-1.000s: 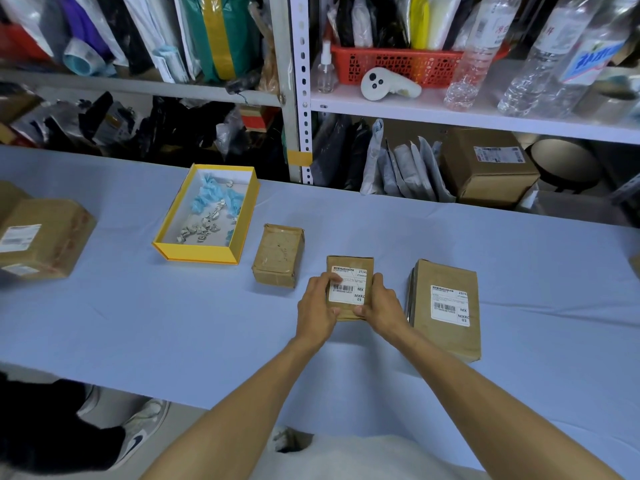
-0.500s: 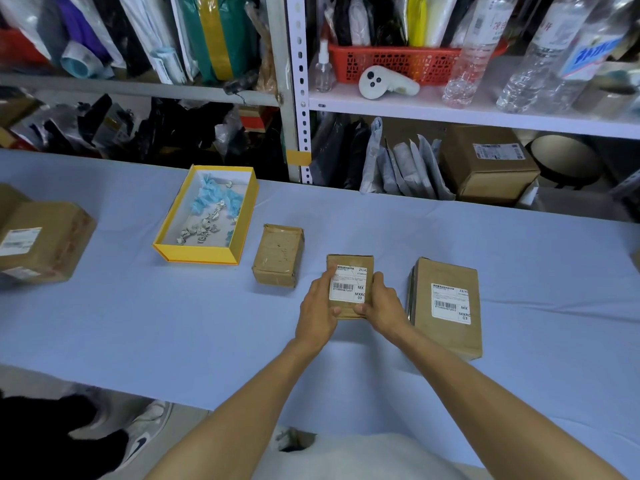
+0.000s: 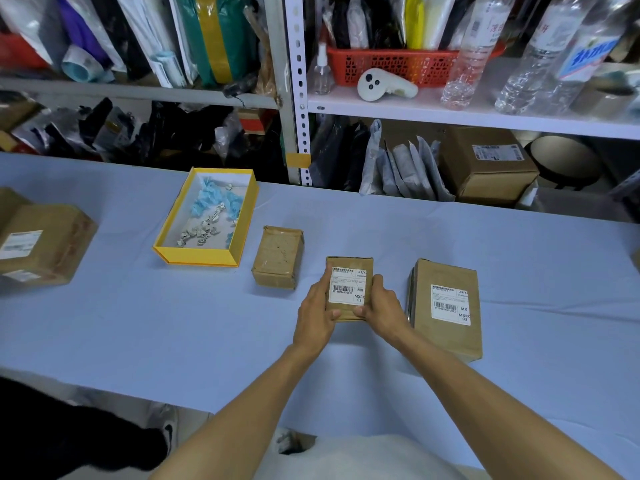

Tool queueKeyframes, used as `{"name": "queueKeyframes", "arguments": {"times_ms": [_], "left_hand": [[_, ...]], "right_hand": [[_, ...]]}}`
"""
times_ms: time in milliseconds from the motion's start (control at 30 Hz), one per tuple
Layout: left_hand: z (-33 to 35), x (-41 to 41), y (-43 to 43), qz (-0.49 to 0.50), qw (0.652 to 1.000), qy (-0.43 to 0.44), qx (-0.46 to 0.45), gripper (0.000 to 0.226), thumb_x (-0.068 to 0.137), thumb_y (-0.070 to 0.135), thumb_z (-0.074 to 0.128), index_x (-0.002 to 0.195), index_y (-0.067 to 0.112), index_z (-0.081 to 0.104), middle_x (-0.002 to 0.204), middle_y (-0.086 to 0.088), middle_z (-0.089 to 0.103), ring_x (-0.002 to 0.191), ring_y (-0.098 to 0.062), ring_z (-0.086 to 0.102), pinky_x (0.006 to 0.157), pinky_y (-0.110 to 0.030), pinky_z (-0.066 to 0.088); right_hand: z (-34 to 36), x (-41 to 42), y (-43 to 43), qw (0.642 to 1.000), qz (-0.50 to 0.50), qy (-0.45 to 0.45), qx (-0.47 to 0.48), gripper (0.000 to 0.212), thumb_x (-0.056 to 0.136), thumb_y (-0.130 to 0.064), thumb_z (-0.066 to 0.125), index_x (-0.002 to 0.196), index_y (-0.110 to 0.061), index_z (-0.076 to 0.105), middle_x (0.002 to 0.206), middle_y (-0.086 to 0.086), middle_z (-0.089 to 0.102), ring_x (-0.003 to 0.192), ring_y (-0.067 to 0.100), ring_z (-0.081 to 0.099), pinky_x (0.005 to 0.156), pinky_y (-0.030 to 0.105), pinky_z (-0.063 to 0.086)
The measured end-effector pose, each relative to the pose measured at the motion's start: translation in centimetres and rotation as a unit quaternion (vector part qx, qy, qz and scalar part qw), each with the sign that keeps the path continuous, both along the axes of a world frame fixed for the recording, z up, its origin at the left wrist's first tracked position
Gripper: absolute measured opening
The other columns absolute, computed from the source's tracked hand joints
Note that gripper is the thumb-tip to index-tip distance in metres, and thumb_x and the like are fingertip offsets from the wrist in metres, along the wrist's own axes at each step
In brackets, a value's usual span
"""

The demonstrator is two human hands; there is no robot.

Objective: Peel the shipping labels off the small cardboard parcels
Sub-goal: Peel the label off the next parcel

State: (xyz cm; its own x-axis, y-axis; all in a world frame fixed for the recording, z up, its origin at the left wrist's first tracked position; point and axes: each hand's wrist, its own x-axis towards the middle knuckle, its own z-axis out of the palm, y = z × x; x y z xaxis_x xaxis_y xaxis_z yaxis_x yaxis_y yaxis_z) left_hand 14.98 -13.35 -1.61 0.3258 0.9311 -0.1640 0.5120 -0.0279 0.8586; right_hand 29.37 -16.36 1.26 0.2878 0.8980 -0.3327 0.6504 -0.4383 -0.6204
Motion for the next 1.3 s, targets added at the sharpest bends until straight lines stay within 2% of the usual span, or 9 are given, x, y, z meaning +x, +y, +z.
{"name": "queueKeyframes", "arguments": {"times_ms": [133, 233, 567, 667, 800, 900, 967, 1100, 1300], "left_hand": [[0.4, 0.3, -0.5, -0.008, 0.999, 0.04, 0.009, 0.09, 0.082, -0.011, 0.05, 0.153, 0.033, 0.016, 0.138, 0.0, 0.044, 0.114, -0.004, 0.044, 0.081, 0.004, 0.034], [0.5, 0.3, -0.5, -0.015, 0.998, 0.052, 0.015, 0.088, 0.079, -0.015, 0.051, 0.152, 0.024, 0.021, 0.142, -0.004, 0.042, 0.121, -0.013, 0.047, 0.073, 0.012, 0.027], [1.3, 0.4, 0.1, -0.028, 0.997, 0.073, 0.018, 0.087, 0.079, -0.007, 0.058, 0.15, 0.027, 0.021, 0.136, -0.003, 0.045, 0.121, -0.018, 0.049, 0.088, -0.016, 0.034], [1.4, 0.5, 0.3, -0.02, 0.996, 0.076, 0.028, 0.082, 0.076, -0.009, 0.059, 0.144, 0.026, 0.031, 0.131, -0.001, 0.047, 0.116, -0.017, 0.052, 0.084, -0.014, 0.038], [1.2, 0.5, -0.3, -0.01, 0.998, 0.057, 0.018, 0.053, 0.079, -0.012, 0.051, 0.12, 0.021, 0.053, 0.123, 0.004, 0.047, 0.103, -0.01, 0.052, 0.068, -0.001, 0.044], [0.4, 0.3, 0.0, -0.011, 0.998, 0.052, 0.028, 0.073, 0.076, -0.014, 0.055, 0.135, 0.028, 0.043, 0.13, 0.002, 0.05, 0.111, -0.011, 0.054, 0.075, -0.006, 0.045], [0.4, 0.2, 0.0, -0.013, 0.998, 0.057, 0.023, 0.085, 0.077, -0.015, 0.053, 0.147, 0.028, 0.032, 0.135, 0.001, 0.048, 0.113, -0.006, 0.048, 0.077, 0.003, 0.036], [0.5, 0.4, -0.1, -0.021, 0.998, 0.056, 0.023, 0.085, 0.08, -0.018, 0.051, 0.151, 0.022, 0.025, 0.143, -0.005, 0.042, 0.115, -0.007, 0.045, 0.072, 0.012, 0.029], [0.2, 0.3, 0.0, -0.02, 0.997, 0.062, 0.032, 0.084, 0.08, -0.01, 0.06, 0.148, 0.027, 0.029, 0.141, -0.002, 0.045, 0.123, -0.018, 0.05, 0.09, -0.013, 0.038]], "right_hand": [[-0.1, 0.0, -0.1, 1.0, -0.003, 0.0, 0.001, 0.038, 0.085, -0.007, 0.064, 0.104, -0.012, 0.032, 0.118, 0.013, 0.062, 0.102, 0.03, 0.061, 0.076, 0.031, 0.046], [-0.1, 0.0, -0.2, 1.0, 0.004, -0.004, 0.005, 0.038, 0.086, -0.008, 0.064, 0.105, -0.01, 0.032, 0.118, 0.014, 0.061, 0.102, 0.031, 0.06, 0.074, 0.03, 0.042], [0.0, 0.0, -0.1, 1.0, 0.008, -0.004, 0.001, 0.041, 0.087, -0.009, 0.064, 0.116, -0.006, 0.035, 0.119, 0.015, 0.06, 0.103, 0.031, 0.06, 0.075, 0.03, 0.044], [0.1, 0.0, 0.0, 1.0, 0.012, -0.008, 0.0, 0.041, 0.086, -0.009, 0.064, 0.116, -0.005, 0.036, 0.119, 0.015, 0.06, 0.103, 0.032, 0.06, 0.08, 0.034, 0.047], [0.1, 0.0, 0.0, 1.0, 0.016, -0.011, -0.004, 0.041, 0.086, -0.009, 0.064, 0.115, -0.005, 0.035, 0.119, 0.015, 0.061, 0.102, 0.032, 0.061, 0.082, 0.037, 0.05], [0.1, 0.1, 0.2, 1.0, 0.016, -0.011, -0.008, 0.042, 0.086, -0.01, 0.064, 0.115, -0.006, 0.035, 0.118, 0.015, 0.06, 0.102, 0.032, 0.06, 0.081, 0.037, 0.05], [0.0, 0.2, 0.3, 1.0, 0.011, -0.008, -0.012, 0.041, 0.086, -0.01, 0.064, 0.114, -0.006, 0.035, 0.118, 0.015, 0.06, 0.102, 0.032, 0.06, 0.081, 0.037, 0.05], [-0.2, 0.2, 0.4, 1.0, 0.003, -0.003, -0.011, 0.041, 0.086, -0.01, 0.065, 0.113, -0.006, 0.035, 0.116, 0.016, 0.06, 0.101, 0.032, 0.06, 0.08, 0.036, 0.049], [-0.2, 0.2, 0.4, 1.0, 0.005, -0.005, -0.013, 0.041, 0.086, -0.01, 0.065, 0.114, -0.006, 0.035, 0.115, 0.016, 0.06, 0.101, 0.032, 0.06, 0.081, 0.037, 0.049]]}}
